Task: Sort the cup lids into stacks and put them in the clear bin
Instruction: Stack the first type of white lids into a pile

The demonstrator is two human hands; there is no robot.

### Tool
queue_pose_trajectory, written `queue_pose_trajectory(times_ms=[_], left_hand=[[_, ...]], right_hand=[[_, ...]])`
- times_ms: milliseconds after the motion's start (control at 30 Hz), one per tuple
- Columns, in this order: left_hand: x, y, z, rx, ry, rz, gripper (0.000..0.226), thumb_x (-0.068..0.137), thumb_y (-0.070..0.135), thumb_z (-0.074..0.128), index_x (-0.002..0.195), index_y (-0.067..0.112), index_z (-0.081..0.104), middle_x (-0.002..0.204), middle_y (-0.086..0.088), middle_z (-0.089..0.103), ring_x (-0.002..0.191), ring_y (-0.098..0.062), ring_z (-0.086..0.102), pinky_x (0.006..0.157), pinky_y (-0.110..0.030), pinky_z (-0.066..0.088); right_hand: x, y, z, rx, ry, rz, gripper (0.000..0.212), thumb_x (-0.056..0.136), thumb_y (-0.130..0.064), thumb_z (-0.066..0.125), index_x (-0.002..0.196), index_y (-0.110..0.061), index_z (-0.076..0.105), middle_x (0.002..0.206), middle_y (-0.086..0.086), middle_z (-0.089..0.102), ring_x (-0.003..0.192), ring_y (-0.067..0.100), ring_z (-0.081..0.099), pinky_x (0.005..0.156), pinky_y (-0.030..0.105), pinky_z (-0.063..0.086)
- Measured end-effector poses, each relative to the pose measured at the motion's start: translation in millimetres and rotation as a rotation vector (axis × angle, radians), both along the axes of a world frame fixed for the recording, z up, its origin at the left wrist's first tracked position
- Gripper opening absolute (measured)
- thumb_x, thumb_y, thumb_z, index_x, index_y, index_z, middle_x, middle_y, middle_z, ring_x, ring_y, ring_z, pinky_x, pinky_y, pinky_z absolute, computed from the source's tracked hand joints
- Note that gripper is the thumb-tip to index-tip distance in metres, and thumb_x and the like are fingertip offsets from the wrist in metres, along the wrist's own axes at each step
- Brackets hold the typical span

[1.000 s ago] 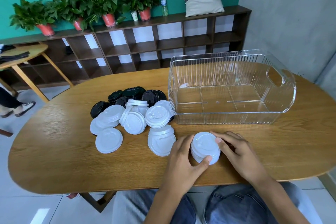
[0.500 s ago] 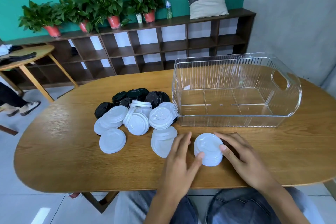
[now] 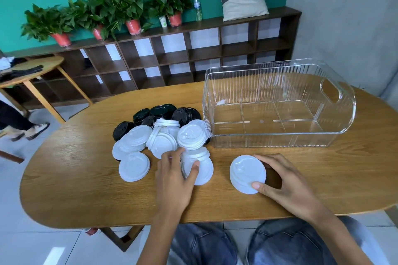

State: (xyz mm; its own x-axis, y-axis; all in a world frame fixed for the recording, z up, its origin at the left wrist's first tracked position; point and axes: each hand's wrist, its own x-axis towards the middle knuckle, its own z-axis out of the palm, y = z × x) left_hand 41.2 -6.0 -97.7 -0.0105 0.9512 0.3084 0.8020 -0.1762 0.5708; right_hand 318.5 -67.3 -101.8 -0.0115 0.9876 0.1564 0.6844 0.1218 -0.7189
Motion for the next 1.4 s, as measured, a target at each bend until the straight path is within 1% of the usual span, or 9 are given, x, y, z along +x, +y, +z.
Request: queue_pose_trajectory(times_ms=[200,467,633,800,900,1033,1200,1300,1400], left_hand=[[-1,-1,-5,0.016,-0.129,-0.02,0.055,0.093,0.054,0.06,0.134,0.018,0.06,0.129,0.001,0.061,0.12,-0.021,0.055,0.104,-0.045,0.046],[-3,-1,-10,0.062,-0.14,-0.045,0.041,0.091,0.036,0.075,0.127,0.02,0.063,0.12,0.009,0.062,0.114,-0.016,0.058,0.102,-0.045,0.048],[-3,-5,-8,0.153,-0.278,-0.064,0.045,0.085,0.054,0.065,0.119,0.025,0.062,0.118,0.012,0.062,0.114,-0.012,0.058,0.1,-0.053,0.049],[-4,-11,-8,0.274,-0.278,-0.117,0.042,0.084,0.049,0.068,0.118,0.026,0.059,0.118,0.01,0.058,0.117,-0.016,0.058,0.097,-0.055,0.049],[-5,-12,-9,0.266,-0.229,-0.133,0.047,0.082,0.05,0.069,0.12,0.025,0.059,0.118,0.011,0.051,0.115,-0.016,0.056,0.099,-0.047,0.05],[-5,-10,-8,0.262,-0.22,-0.173,0.052,0.079,0.046,0.072,0.121,0.016,0.065,0.119,0.012,0.043,0.12,0.001,0.049,0.101,-0.011,0.038],[-5,-9,-9,0.256,-0.246,-0.171,0.048,0.077,0.046,0.073,0.114,0.016,0.066,0.117,0.009,0.043,0.119,0.005,0.048,0.101,-0.005,0.032],[-5,-8,-10,0.233,-0.255,-0.169,0.049,0.076,0.048,0.073,0.114,0.019,0.063,0.119,0.009,0.044,0.122,0.001,0.048,0.103,-0.009,0.034],[-4,-7,-11,0.196,-0.248,-0.175,0.05,0.075,0.047,0.071,0.117,0.022,0.059,0.121,0.012,0.047,0.122,-0.009,0.052,0.104,-0.035,0.044]], right_hand=[[1,1,-1,-0.011,0.006,-0.001,0.071,0.073,-0.069,0.064,0.139,-0.044,0.05,0.124,-0.032,0.048,0.124,-0.007,0.042,0.095,0.009,0.03],[2,1,-6,0.003,0.012,-0.005,0.071,0.073,-0.07,0.063,0.138,-0.045,0.05,0.122,-0.032,0.05,0.122,-0.004,0.044,0.098,0.023,0.036],[2,3,-8,0.023,0.011,-0.005,0.068,0.074,-0.071,0.064,0.137,-0.047,0.05,0.123,-0.033,0.05,0.123,-0.003,0.045,0.098,0.025,0.038],[2,3,-11,0.026,0.013,-0.006,0.069,0.073,-0.072,0.063,0.137,-0.047,0.05,0.123,-0.034,0.049,0.123,-0.004,0.045,0.099,0.026,0.038],[3,3,-12,0.027,0.008,-0.006,0.069,0.073,-0.073,0.063,0.137,-0.048,0.05,0.123,-0.034,0.049,0.123,-0.004,0.045,0.098,0.025,0.038],[3,4,-12,0.027,0.006,-0.005,0.069,0.073,-0.074,0.062,0.136,-0.049,0.049,0.123,-0.033,0.05,0.123,-0.005,0.044,0.097,0.024,0.037],[2,3,-11,0.03,-0.003,-0.008,0.069,0.073,-0.074,0.062,0.136,-0.049,0.05,0.123,-0.034,0.05,0.123,-0.007,0.043,0.094,0.017,0.035],[2,4,-10,0.02,-0.003,-0.013,0.07,0.072,-0.074,0.062,0.136,-0.049,0.05,0.122,-0.035,0.05,0.123,-0.007,0.042,0.093,0.012,0.033],[1,3,-8,0.019,0.002,-0.014,0.07,0.072,-0.072,0.062,0.136,-0.047,0.051,0.12,-0.034,0.052,0.122,-0.008,0.042,0.094,0.011,0.032]])
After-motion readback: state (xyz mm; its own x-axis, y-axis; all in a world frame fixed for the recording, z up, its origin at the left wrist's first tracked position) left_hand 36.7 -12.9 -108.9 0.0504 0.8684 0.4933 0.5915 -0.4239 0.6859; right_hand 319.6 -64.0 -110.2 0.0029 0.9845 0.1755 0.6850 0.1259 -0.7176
